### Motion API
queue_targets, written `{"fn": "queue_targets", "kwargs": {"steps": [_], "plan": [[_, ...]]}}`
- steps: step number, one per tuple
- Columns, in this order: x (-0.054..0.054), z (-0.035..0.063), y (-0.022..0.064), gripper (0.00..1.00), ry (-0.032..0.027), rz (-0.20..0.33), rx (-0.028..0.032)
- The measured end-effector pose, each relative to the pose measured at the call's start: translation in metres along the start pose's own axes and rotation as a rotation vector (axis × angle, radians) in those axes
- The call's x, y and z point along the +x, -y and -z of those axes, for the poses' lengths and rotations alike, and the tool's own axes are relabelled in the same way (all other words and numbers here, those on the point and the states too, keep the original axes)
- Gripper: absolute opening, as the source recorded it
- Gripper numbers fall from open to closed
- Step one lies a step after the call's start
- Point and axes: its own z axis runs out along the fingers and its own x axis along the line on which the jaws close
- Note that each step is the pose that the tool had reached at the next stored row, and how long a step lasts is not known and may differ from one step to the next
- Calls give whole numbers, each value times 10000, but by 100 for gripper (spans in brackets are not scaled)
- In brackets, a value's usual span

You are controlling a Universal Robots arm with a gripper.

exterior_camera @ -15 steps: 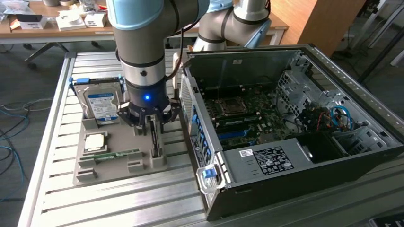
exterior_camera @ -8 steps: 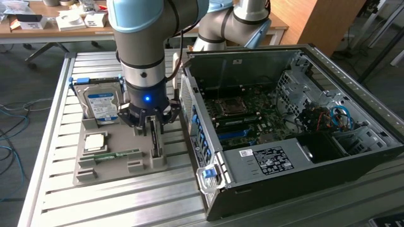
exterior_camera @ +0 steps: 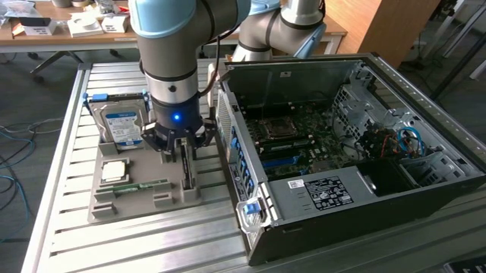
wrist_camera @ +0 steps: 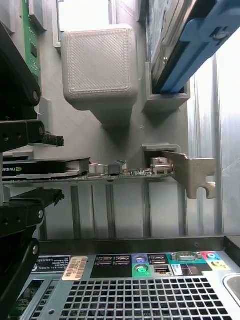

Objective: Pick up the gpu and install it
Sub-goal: 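Pick up the gpu and move the gpu toward the slot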

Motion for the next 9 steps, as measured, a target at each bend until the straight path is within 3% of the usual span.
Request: {"fn": "queue_targets", "kwargs": {"steps": [9], "plan": [[13, -2, 8, 47, 0, 0, 1]]}}
